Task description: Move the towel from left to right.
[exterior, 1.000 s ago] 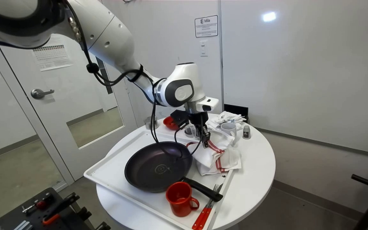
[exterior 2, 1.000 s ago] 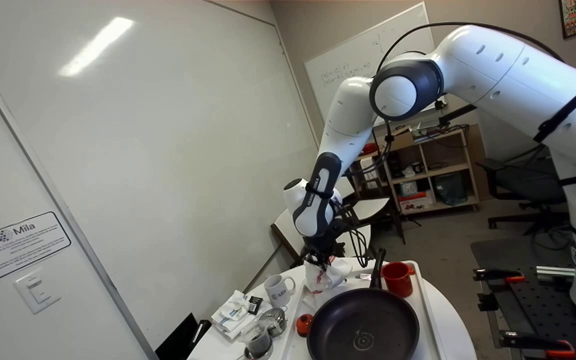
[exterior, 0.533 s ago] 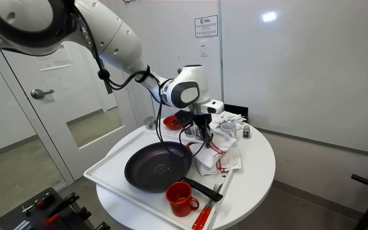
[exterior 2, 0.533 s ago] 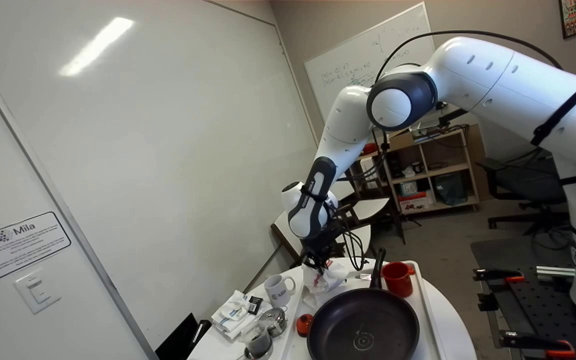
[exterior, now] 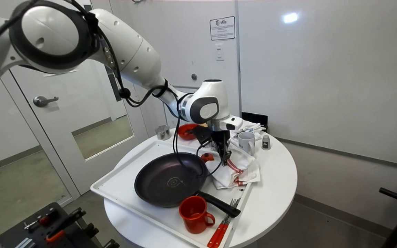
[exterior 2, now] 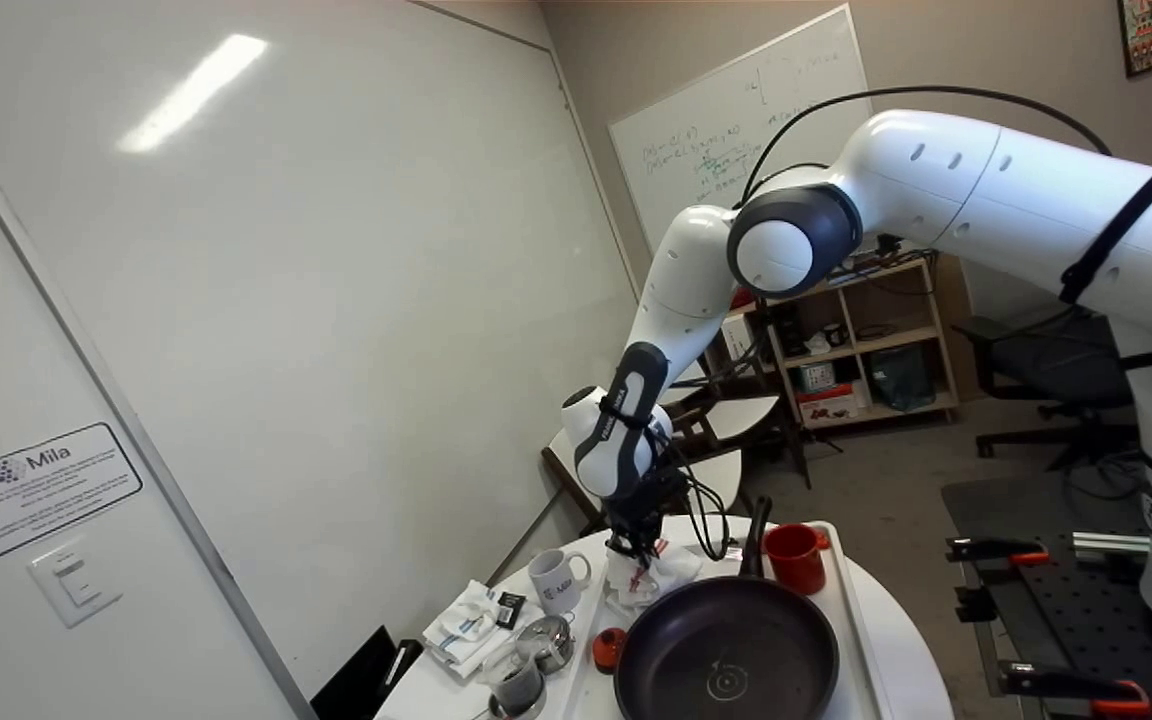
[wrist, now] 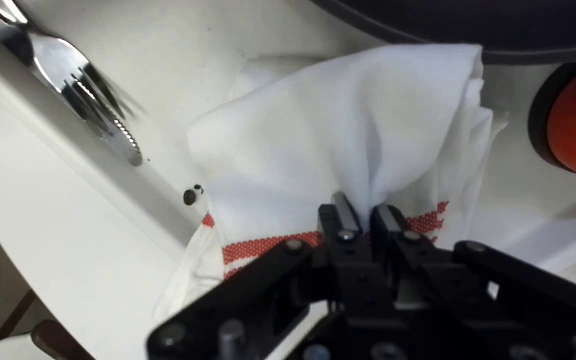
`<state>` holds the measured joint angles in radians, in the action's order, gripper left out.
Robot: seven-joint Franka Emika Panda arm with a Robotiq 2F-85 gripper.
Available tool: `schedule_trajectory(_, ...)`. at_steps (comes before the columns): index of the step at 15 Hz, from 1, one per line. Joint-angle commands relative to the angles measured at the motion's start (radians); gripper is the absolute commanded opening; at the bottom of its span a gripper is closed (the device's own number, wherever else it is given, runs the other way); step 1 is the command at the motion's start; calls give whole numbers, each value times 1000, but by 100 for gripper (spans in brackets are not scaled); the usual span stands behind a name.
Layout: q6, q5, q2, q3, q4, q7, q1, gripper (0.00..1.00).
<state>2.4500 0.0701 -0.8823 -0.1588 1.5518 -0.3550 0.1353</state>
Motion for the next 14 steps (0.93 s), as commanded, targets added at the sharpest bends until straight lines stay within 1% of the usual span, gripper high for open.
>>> schedule_trajectory(1,-46,28,-55,10,-91,32,26,3)
schedule_trajectory(7,-63,26,-80,8,-134,33,37,3)
schedule_trajectory(8,-70,24,-82,4,-139,28,35,36)
schedule_trajectory(9,-74,24,-84,5,-143,29,36,36)
schedule_trajectory(10,-77,25,-84,6,-144,29,37,41)
schedule_trajectory(13,-68,22,-76,5,-134,27,30,65)
schedule_trajectory(14,-63,22,-71,7,-126,29,29,71)
